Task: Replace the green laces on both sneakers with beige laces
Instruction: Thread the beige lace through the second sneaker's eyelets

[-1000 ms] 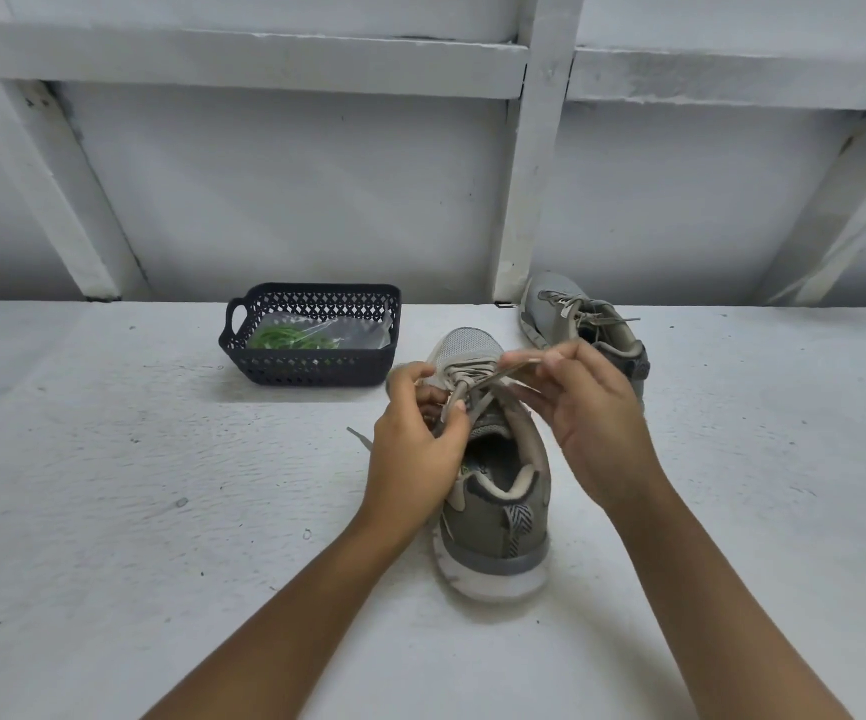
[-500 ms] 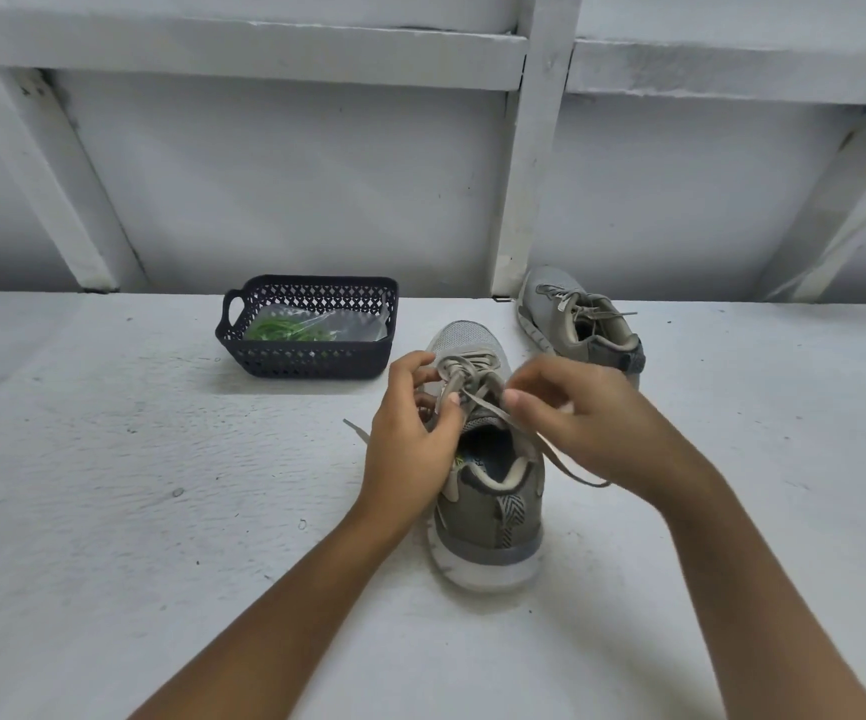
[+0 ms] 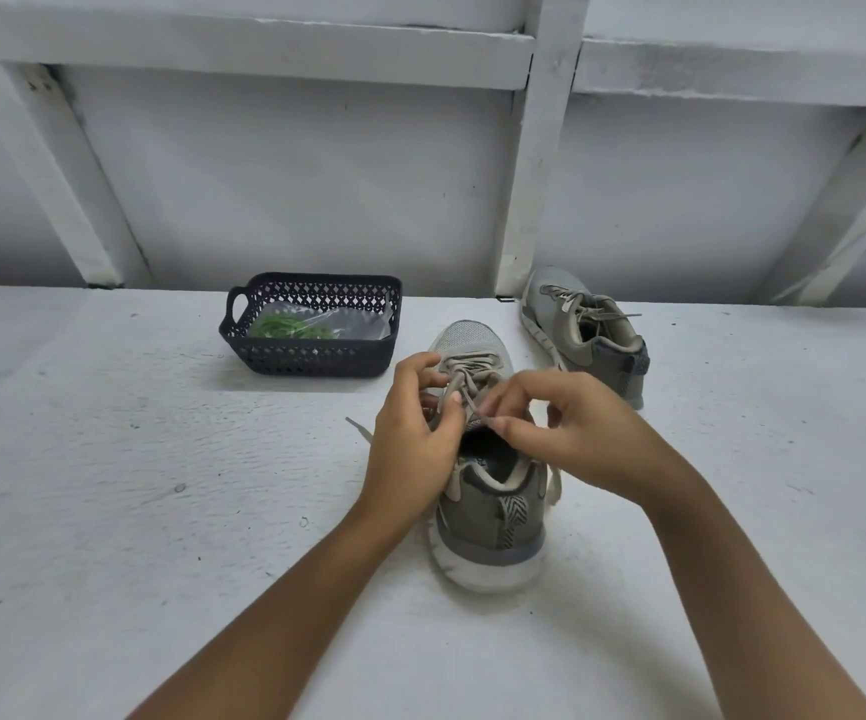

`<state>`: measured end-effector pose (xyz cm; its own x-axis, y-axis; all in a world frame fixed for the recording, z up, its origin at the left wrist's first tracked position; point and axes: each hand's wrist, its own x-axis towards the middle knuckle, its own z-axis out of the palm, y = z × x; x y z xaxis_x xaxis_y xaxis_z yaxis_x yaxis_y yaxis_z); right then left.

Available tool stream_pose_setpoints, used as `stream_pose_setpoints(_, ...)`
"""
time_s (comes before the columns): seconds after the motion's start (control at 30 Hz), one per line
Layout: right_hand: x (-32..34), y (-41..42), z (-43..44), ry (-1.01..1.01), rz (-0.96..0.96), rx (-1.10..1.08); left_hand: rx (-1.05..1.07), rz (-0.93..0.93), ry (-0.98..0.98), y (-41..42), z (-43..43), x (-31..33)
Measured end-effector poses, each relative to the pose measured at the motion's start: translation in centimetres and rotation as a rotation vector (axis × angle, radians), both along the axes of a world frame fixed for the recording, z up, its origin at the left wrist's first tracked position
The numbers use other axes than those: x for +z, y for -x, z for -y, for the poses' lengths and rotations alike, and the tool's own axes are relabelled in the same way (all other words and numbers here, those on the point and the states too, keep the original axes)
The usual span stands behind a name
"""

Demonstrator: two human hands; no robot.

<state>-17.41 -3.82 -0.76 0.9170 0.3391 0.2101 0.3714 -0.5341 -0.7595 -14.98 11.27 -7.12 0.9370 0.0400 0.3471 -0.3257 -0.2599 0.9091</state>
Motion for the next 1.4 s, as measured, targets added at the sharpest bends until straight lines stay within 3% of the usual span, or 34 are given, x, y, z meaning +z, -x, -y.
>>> stream_pose_setpoints(0.37,0.1,1.2,1.2,-0.226,-0.233,0.082,0.046,0.053,-0.15,-0.3,0.1,-0.1)
stream_pose_setpoints(0.47,0.6,1.1,0.7,-0.39,-0.28,0.028,0.052,0.032,-0.154,-0.1,0.0,0.0)
stream_pose_setpoints(0.6,2.0,0.0,0.1,-0.671,-0.322,-0.2,0.05,0.022,-0.172,-0.2,0.0,0.3)
stream_pose_setpoints(0.7,3.4,-0.9,-0.6,-0.877,-0.391,-0.204,0.085,0.098,-0.211,-0.2,0.2,1.1)
stream_pose_setpoints(0.83,5.1,-2.0,-2.0,-0.991,-0.386,-0.188,0.021,0.149,-0.273,0.7,1.0,3.4)
stream_pose_setpoints(0.93,5.6,-2.7,-2.9,-0.974,-0.382,-0.196,-0.032,0.045,-0.349,1.5,2.0,4.7)
stream_pose_setpoints(1.1,5.2,-3.2,-3.3,-0.899,-0.369,-0.225,-0.175,-0.161,-0.171,1.6,1.7,5.6)
stream_pose_setpoints(1.27,3.7,-3.1,-2.7,-0.867,-0.466,-0.332,-0.154,-0.119,0.126,1.2,0.7,7.1)
stream_pose_setpoints(1.4,2.5,-1.6,-2.6,-0.659,-0.494,-0.285,-0.086,-0.094,0.152,-0.2,0.3,7.7)
